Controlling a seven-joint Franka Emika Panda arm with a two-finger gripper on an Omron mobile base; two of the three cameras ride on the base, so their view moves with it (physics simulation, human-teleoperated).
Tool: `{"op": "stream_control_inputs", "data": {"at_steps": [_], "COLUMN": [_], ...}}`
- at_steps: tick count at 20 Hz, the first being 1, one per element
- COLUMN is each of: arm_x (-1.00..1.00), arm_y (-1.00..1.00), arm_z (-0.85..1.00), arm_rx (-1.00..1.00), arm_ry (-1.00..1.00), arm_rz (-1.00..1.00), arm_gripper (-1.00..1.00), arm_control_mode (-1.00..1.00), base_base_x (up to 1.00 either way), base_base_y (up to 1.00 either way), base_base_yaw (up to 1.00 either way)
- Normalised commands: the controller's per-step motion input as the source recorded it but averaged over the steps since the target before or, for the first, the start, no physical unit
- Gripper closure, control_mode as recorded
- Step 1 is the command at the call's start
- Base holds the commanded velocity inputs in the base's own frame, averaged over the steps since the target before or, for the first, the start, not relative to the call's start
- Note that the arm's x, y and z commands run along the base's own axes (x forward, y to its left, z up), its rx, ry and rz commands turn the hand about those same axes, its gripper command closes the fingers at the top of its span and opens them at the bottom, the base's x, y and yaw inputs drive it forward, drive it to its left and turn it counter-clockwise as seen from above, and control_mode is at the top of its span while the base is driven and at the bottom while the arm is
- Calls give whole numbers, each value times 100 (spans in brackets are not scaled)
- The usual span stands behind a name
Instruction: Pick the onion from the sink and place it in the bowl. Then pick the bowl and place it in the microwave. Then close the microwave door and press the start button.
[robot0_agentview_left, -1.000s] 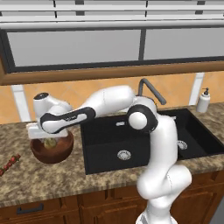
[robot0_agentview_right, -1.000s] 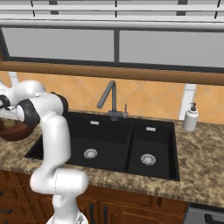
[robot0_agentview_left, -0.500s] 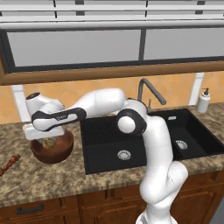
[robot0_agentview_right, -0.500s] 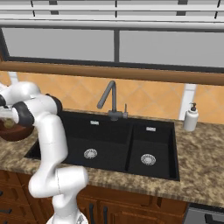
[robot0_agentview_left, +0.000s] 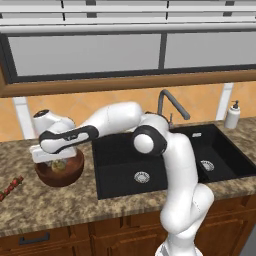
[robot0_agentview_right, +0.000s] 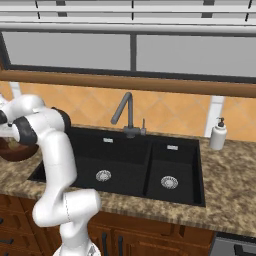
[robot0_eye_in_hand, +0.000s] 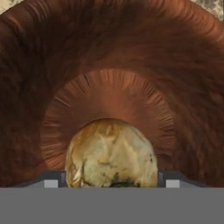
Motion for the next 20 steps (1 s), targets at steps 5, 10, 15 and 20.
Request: {"op": "stream_control_inputs", "data": {"at_steps": [5,10,15,20], "arm_x": [-8,-42,-17,0], "arm_y": [0,-18,-68,-63], "arm_z": [5,58,37,6], "arm_rx": [0,1,10,13], "arm_ry": [-3,-11,-1,3], "arm_rz": [0,3,0,0], "arm_gripper": [-100,-100,-100,-100], "arm_control_mode": [-100,-100,-100,-100], "base_base_x": [0,0,0,0], "base_base_y": [0,0,0,0], "base_base_yaw": [0,0,0,0]}}
